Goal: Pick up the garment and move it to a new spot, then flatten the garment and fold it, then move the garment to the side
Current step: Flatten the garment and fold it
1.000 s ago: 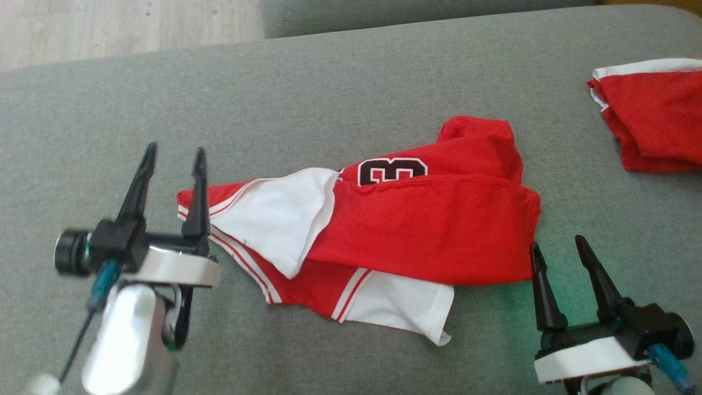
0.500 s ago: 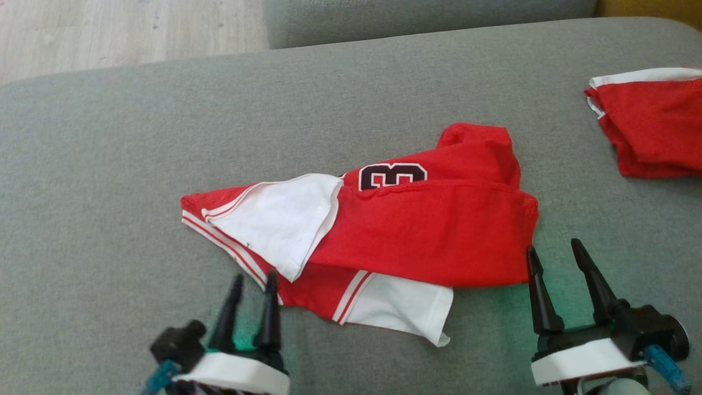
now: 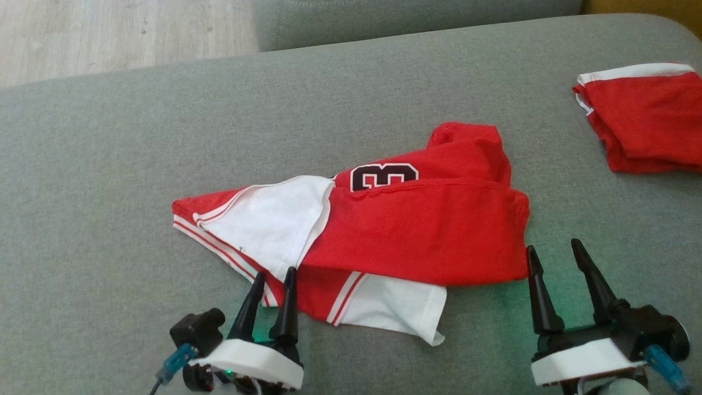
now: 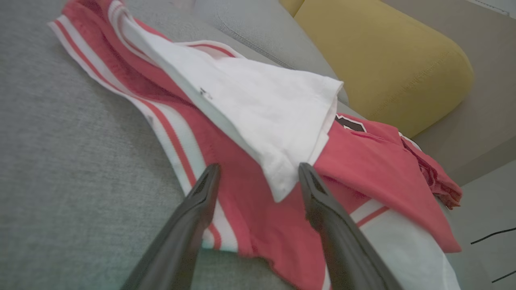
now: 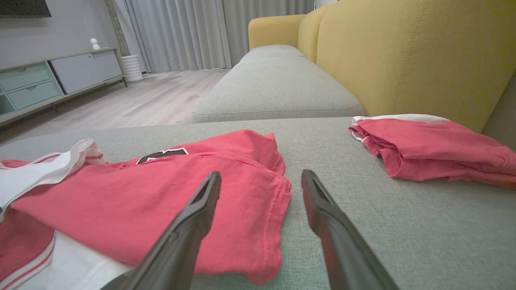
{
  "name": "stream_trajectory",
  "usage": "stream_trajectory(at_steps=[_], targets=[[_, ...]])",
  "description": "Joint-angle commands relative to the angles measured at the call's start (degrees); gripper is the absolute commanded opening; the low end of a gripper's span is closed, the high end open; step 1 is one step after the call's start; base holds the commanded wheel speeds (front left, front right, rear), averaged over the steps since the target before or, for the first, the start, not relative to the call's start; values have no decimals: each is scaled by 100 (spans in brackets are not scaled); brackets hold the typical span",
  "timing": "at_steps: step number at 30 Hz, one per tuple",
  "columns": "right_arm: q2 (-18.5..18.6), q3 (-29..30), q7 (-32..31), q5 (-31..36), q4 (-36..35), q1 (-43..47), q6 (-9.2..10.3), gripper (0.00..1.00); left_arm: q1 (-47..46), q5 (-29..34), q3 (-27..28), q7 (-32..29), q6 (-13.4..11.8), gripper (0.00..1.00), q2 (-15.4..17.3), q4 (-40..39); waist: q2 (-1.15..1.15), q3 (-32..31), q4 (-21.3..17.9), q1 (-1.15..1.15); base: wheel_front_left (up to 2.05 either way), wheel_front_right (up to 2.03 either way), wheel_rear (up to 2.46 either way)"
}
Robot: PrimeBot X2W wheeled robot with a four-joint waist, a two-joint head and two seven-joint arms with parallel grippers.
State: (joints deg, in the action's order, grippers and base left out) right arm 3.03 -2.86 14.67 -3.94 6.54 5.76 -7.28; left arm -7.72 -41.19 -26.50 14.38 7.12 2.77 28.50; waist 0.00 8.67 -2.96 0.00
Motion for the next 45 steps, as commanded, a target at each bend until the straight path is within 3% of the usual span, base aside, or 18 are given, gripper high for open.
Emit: stream_trajectory(at_steps=[1,2,3,4,5,11,19,25,33,37,40,41,43,45], targets=[[73,-126,33,57,-171,-133,-21,100,-206,-120,46,51,33,100,11,-67,0,8,-31,0,0,0,0],[72,-120,33,57,-173,-134,-21,100,-226,-150,9,52,34,82,12,-66,0,13,-40,0,0,0,0],[72,-112,33,56,-176,-134,-21,100,-241,-178,-27,54,34,41,20,-81,0,18,-47,0,0,0,0],[72,-112,33,56,-176,-134,-21,100,-241,-178,-27,54,34,41,20,-81,0,18,-47,0,0,0,0],[71,-104,33,54,-179,-133,-21,100,-249,-204,-54,55,34,0,35,-97,0,21,-51,0,0,0,0],[61,-40,33,41,-202,-118,-21,100,-192,-226,-92,60,35,0,239,-480,0,18,-33,0,0,0,0],[100,100,33,-449,302,-399,-21,100,85,557,869,61,-128,0,520,-1728,0,81,135,0,0,0,0],[674,-232,-208,-1304,1524,-1329,-21,100,-171,892,1292,61,-180,0,849,-2219,0,252,236,0,0,0,0],[1445,-1078,-921,-2434,2218,-2253,-21,100,-541,972,1357,44,-186,0,1014,-2207,0,425,254,0,0,0,0],[1582,-1452,-1129,-2827,2486,-2438,-21,100,-604,993,1330,46,-181,0,995,-2166,0,447,293,0,0,0,0],[1635,-1679,-1169,-3099,2599,-2509,-21,95,-633,995,1316,49,-171,0,976,-2131,0,449,339,0,0,0,0],[1659,-1743,-1146,-3164,2632,-2531,-21,83,-642,997,1313,50,-168,0,971,-2120,0,447,354,0,0,0,0],[1702,-1860,-1090,-3256,2715,-2569,-21,44,-650,1002,1311,51,-162,0,966,-2095,0,435,380,0,0,0,0],[1745,-1976,-1031,-3325,2788,-2603,-21,13,-653,1006,1308,53,-155,0,965,-2072,0,421,407,0,0,0,0]])
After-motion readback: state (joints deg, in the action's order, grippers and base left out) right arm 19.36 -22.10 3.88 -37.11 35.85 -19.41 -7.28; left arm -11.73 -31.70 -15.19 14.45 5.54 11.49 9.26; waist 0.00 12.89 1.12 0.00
